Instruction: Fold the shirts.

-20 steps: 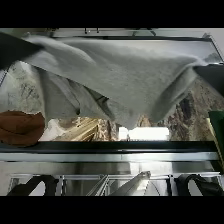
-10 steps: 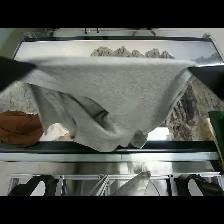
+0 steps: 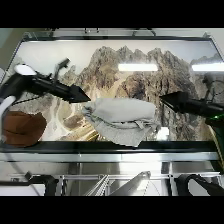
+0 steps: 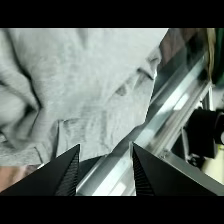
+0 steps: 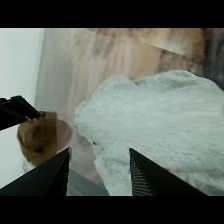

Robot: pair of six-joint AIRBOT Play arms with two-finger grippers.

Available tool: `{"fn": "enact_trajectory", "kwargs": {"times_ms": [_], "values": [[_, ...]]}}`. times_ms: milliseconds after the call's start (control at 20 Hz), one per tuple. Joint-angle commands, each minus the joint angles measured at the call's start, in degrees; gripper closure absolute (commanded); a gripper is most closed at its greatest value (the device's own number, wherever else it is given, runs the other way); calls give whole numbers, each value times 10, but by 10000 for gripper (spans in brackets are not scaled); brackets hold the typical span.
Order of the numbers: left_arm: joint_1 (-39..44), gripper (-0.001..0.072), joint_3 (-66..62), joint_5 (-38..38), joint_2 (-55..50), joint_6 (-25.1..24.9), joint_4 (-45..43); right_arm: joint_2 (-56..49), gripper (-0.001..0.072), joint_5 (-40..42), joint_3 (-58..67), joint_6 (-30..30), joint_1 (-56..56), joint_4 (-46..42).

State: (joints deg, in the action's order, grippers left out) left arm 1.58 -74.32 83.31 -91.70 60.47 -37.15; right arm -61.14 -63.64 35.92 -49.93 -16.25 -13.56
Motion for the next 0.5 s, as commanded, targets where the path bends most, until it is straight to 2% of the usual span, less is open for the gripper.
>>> {"fn": "enact_trajectory", "kwargs": {"times_ms": [0, 150, 250, 350, 450], "values": [[-16, 365, -102, 112, -164, 44, -6, -67, 304, 30, 4, 52, -16, -19], [-43, 366, -128, 156, -183, 63, -3, -66, 304, 8, 12, 48, -17, -63], [-44, 366, -81, 143, -148, 65, -3, -68, 304, 1, 11, 12, -10, -127], [-28, 366, -2, 121, -101, 64, -7, -76, 304, 7, 9, 2, -6, -178], [-5, 365, 84, 72, -57, 55, -12, -94, 302, 7, 9, 2, -4, -183]]}}
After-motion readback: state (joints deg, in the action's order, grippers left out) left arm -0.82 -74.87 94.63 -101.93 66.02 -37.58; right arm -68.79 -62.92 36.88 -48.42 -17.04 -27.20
